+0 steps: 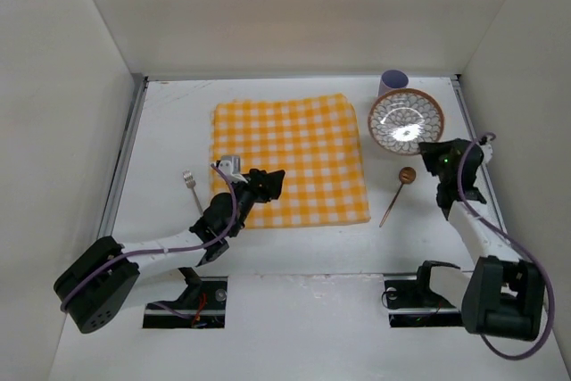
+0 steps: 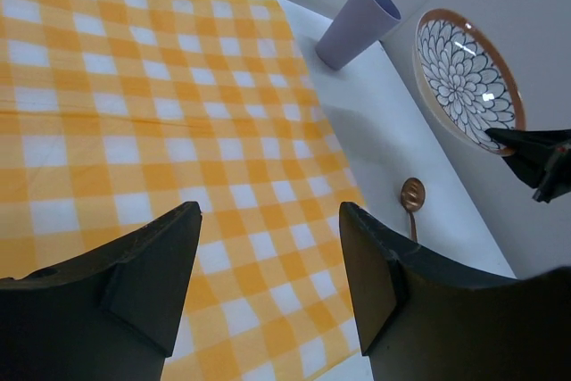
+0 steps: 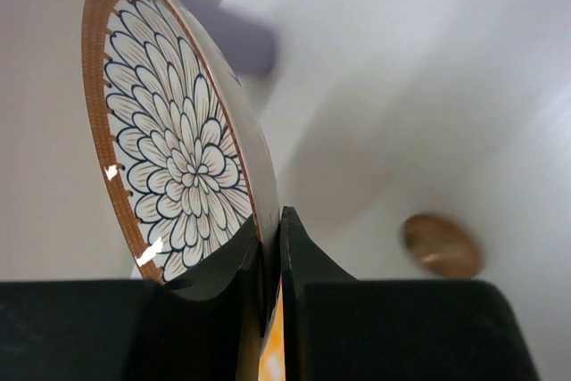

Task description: Set the dinner table for one person

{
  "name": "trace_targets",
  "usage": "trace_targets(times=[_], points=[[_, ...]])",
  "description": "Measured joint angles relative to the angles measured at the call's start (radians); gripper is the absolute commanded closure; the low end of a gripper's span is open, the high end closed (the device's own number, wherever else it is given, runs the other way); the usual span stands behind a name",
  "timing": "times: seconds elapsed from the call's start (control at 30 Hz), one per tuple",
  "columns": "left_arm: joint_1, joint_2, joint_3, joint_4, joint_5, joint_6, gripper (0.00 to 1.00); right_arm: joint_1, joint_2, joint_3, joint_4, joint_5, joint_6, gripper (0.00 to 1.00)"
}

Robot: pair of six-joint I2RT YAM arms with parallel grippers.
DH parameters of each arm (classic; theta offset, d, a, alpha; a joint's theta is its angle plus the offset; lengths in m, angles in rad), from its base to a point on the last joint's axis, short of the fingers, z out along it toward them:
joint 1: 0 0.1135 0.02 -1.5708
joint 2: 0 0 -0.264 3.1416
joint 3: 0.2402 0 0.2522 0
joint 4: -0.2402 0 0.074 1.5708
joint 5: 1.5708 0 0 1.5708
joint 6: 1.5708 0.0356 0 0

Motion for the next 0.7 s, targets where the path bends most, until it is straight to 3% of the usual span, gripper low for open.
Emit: trace_targets(times=[0.17,0.33,0.5,0.7], points=[[0.008,-0.038,-0.001,-0.017,-0.066,0.001,0.37,0.338,-0.031,0.031,-0.046,0.021,-0.034,0.89],[0.018,-0.145,-0.001,-0.043,-0.14,0.008,0.37,0.613,0.161,0.149,-0.089,0.018,-0.058,0.89],[0.032,-0.203,-0.001,-0.119,-0.235,0.013,0.36,0.727,0.41,0.285,-0.069,0.02,-0.048,0.89],[0.041,-0.19,-0.001,-0.181,-0.284,0.014,0.36,0.756,0.586,0.382,-0.043,0.02,-0.018,0.88]])
